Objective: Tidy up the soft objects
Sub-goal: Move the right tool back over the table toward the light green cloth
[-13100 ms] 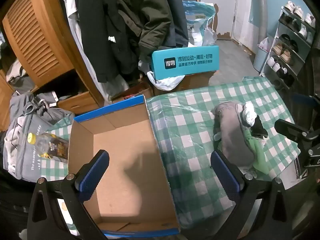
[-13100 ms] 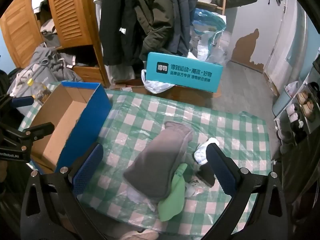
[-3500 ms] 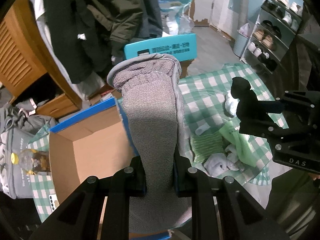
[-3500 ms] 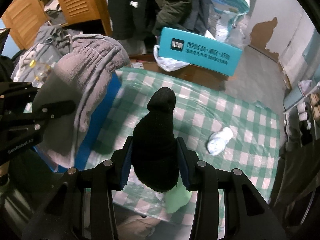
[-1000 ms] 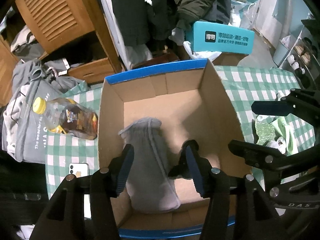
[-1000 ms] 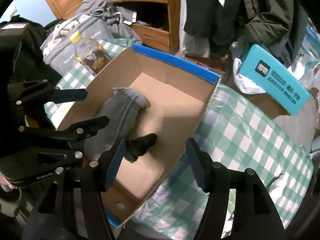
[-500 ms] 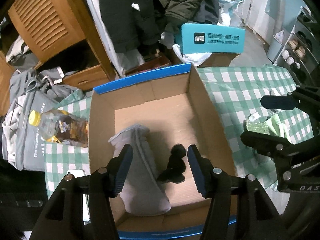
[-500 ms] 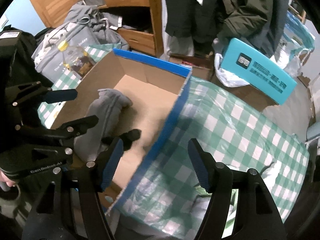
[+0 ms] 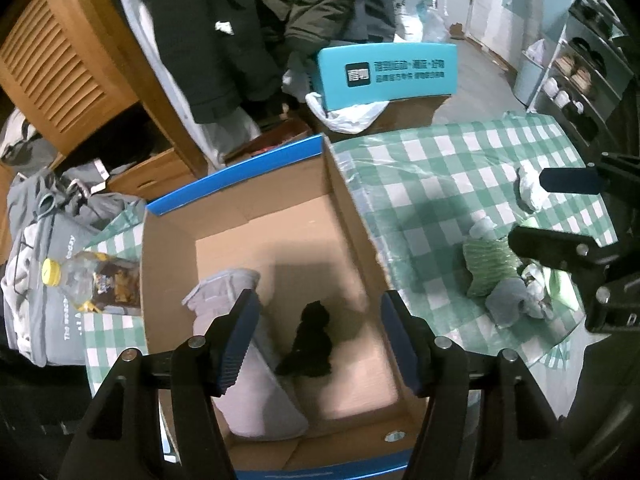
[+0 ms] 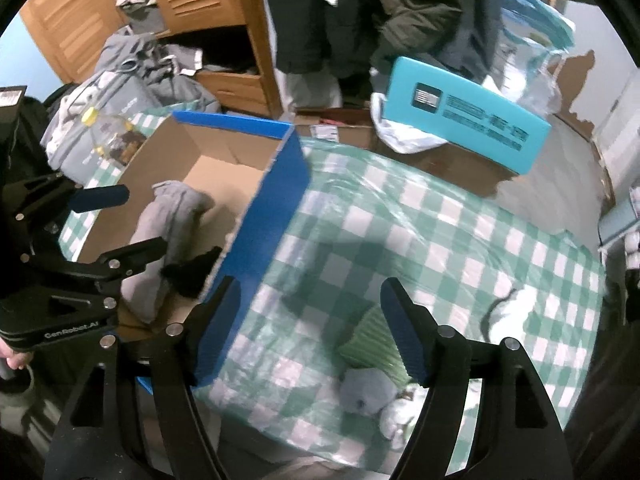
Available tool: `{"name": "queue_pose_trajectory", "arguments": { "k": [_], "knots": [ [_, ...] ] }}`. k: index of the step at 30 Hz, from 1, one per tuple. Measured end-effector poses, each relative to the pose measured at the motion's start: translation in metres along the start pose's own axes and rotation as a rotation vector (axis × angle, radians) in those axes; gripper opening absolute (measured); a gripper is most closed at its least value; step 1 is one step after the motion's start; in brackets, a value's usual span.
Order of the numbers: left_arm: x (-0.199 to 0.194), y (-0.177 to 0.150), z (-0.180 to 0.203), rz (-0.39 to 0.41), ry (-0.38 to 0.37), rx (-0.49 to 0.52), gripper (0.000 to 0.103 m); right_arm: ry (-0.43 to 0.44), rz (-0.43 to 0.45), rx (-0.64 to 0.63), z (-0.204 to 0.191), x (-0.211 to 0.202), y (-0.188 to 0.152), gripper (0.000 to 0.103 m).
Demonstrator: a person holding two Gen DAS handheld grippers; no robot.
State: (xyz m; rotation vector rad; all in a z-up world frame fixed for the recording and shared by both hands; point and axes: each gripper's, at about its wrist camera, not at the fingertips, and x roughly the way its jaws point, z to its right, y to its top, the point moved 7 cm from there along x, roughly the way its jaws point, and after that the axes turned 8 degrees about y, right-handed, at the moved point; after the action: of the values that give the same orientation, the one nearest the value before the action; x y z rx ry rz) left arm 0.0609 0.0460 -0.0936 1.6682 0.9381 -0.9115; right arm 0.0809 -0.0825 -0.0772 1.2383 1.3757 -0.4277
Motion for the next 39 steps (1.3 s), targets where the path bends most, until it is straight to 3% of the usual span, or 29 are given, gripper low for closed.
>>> {"name": "queue_pose_trajectory", "arguments": {
  "k": [12, 23, 39],
  "knots": [
    [-0.002, 0.008, 0.043, -0.005, -0.029, 0.072, 0.073, -0.057, 0.003, 0.086, 0.057, -0.019, -0.026, 0.074],
    [0.002, 0.01, 0.077, -0.023, -0.064, 0.123, 0.073, -0.083, 0.002, 0.149, 0.091, -0.03, -0.048, 0.074],
    [0.027, 0.003, 0.128, -0.096, -0.096, 0.189, 0.073, -0.123, -0.072, 0.26, 0.141, -0.012, -0.092, 0.074]
  ]
}}
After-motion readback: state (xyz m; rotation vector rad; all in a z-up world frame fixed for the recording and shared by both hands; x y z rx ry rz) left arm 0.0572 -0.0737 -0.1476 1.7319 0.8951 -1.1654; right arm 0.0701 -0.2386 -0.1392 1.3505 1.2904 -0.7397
